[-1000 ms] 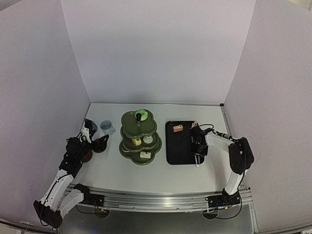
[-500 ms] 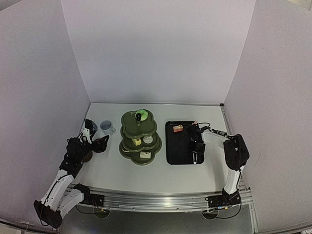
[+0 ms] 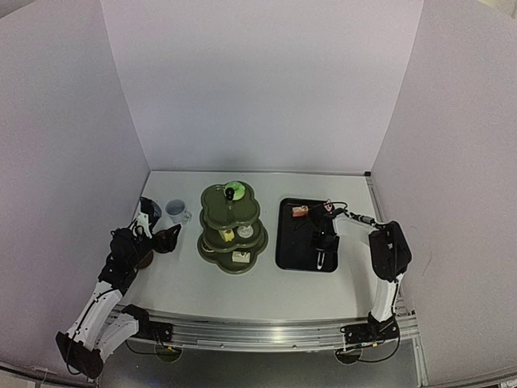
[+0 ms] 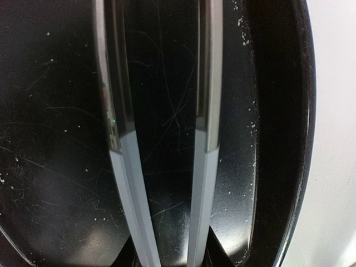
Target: Serve the afternoon tea
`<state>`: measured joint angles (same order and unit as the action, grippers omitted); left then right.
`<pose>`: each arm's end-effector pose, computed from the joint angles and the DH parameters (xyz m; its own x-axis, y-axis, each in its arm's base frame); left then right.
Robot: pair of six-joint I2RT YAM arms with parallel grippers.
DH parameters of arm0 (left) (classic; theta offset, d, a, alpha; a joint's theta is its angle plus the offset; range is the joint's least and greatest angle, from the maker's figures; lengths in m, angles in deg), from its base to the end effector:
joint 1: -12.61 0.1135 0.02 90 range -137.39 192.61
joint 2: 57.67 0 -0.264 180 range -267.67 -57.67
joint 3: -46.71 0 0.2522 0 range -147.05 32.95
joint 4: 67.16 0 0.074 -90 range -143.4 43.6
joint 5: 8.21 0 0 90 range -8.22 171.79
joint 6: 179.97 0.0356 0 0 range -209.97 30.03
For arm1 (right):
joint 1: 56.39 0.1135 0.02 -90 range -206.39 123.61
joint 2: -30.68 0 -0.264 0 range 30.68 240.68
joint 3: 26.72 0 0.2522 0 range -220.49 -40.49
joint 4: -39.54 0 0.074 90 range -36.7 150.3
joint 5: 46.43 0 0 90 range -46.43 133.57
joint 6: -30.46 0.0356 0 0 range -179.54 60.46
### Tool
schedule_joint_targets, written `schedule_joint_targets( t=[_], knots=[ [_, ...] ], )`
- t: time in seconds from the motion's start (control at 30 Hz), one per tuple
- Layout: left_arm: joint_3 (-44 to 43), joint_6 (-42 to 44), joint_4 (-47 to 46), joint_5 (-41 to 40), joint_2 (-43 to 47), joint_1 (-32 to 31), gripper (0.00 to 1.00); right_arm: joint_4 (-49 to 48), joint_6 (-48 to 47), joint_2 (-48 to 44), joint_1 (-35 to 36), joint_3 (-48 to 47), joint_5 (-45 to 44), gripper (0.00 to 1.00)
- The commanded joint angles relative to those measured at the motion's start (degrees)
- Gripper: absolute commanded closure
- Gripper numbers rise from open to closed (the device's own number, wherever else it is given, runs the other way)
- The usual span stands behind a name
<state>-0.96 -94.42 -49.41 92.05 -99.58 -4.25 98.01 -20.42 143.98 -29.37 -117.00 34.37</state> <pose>0.1715 -0.0586 0.2925 -0.2333 -0.0091 -0.9724 0.4353 0.8932 -0.1128 0.3346 0.1642 0.1494 -0.9532 0.2131 -0.2146 0.2243 0.9741 -0.0293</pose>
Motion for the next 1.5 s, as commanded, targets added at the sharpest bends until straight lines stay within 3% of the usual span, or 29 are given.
schedule_joint_targets(
  t=[0.0,0.27,0.47,0.7,1.03,1.2,1.47],
  knots=[
    [-0.1,0.66,-1.67,-0.95,0.74,0.08,0.0,1.01,-2.29,-7.64,-0.13,-2.95,0.52,1.0],
    [-0.13,0.52,-2.65,-0.7,0.17,0.07,0.0,6.89,-8.13,-20.45,-0.13,-6.99,0.29,1.0],
    [-0.36,0.49,-3.15,0.06,-0.55,0.08,0.0,10.82,-12.13,-25.71,1.9,-16.73,0.19,1.0],
    [-0.77,0.21,-3.75,0.9,-1.0,0.03,0.0,13.14,-15.95,-24.41,7.13,-29.67,-0.21,1.0],
    [-1.16,0.27,-3.2,1.03,-1.06,0.08,0.01,11.99,-27.29,-14.52,26.05,-48.85,5.61,1.0],
    [-1.17,0.38,-3.03,0.73,-1.07,0.06,0.0,10.66,-29.73,-10.15,30.82,-51.47,9.59,1.0],
    [-0.92,0.75,-2.76,0.38,-0.8,0.07,0.01,11.38,-28.99,-10.47,31.1,-42.73,12.18,1.0]
  ],
)
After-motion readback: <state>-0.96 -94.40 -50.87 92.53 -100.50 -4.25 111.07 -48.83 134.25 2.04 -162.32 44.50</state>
